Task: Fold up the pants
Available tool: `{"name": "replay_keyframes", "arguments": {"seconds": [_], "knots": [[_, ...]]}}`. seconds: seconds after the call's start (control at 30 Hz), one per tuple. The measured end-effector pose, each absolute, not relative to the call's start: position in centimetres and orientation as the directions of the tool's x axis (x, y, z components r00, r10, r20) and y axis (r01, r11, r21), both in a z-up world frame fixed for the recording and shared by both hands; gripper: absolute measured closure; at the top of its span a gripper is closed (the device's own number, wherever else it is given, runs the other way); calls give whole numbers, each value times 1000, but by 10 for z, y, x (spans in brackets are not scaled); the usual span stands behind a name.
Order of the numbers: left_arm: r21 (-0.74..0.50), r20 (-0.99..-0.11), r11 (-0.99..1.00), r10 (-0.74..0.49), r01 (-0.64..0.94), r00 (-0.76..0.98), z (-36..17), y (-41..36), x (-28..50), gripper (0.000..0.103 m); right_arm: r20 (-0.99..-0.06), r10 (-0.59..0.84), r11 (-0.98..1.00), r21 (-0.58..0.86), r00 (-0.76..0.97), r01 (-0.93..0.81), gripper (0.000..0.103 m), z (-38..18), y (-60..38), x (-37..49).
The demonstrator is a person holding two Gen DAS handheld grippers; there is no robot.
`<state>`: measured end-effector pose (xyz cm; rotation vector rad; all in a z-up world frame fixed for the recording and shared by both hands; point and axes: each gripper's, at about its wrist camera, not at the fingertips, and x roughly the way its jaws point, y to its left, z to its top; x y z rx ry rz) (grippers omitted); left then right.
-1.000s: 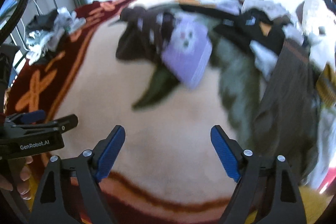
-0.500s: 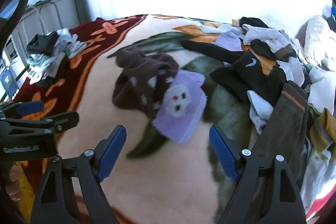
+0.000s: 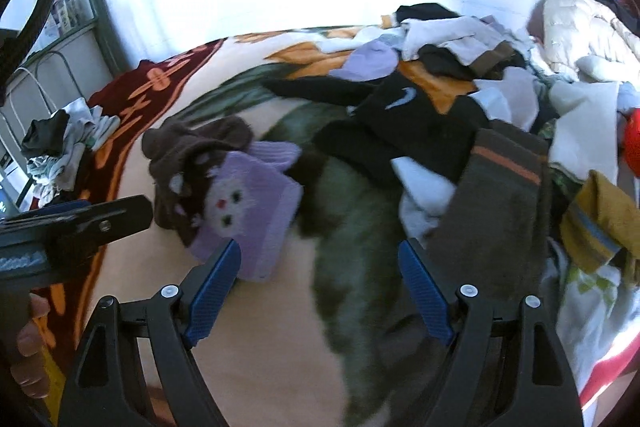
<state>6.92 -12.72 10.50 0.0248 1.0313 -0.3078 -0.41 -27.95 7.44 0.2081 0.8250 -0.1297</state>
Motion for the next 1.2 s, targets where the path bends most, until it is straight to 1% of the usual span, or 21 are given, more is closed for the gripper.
{"name": "replay_keyframes", "arguments": {"seconds": [0.07,0.13,0.2,0.23,0.27,0.3,0.33,0.4,0.47,0.53,0.63,0.8,0.97,1.13,1.17,1.2], "knots": [[-124,-852,953,-245,276,463,99,-139,69,4,-742,-36,968,141,669,209,20,71,-286,-6],[-94,-864,953,-221,286,452,90,-151,70,4,-743,-41,965,145,668,220,20,68,-290,-9],[-76,-871,965,-187,250,455,83,-155,71,11,-745,-39,962,153,666,227,20,66,-293,-10],[-89,-872,969,-187,230,452,79,-155,72,13,-745,-29,960,165,667,226,20,64,-294,-11],[-103,-873,971,-193,217,447,77,-155,74,17,-745,-20,959,174,667,223,20,64,-294,-12],[-117,-876,971,-200,208,438,73,-155,76,25,-744,-4,957,190,669,218,20,63,-295,-12],[-121,-880,971,-202,207,431,71,-155,78,32,-742,7,956,202,670,213,20,62,-294,-12],[-143,-887,963,-227,228,402,66,-156,80,68,-739,26,954,219,673,204,20,60,-293,-12],[-154,-894,959,-238,239,380,64,-154,79,78,-741,32,955,220,670,199,20,58,-292,-12],[-118,-891,961,-213,249,401,67,-152,74,85,-737,30,955,221,676,199,20,59,-291,-13],[-72,-891,958,-187,277,414,71,-144,64,89,-720,41,950,243,693,197,20,62,-291,-17],[-55,-895,968,-157,245,417,72,-118,53,94,-720,58,942,269,692,201,20,65,-288,-18],[-43,-901,979,-123,197,415,73,-92,54,94,-721,62,955,244,690,168,20,70,-276,-16],[-130,-901,976,-191,176,390,76,-83,60,93,-735,82,967,222,673,124,20,70,-267,-3],[-139,-901,974,-200,180,385,76,-84,61,91,-740,74,970,209,668,125,20,69,-267,0],[-151,-901,970,-215,193,377,77,-87,61,86,-746,60,973,191,663,126,20,68,-268,3]]}}
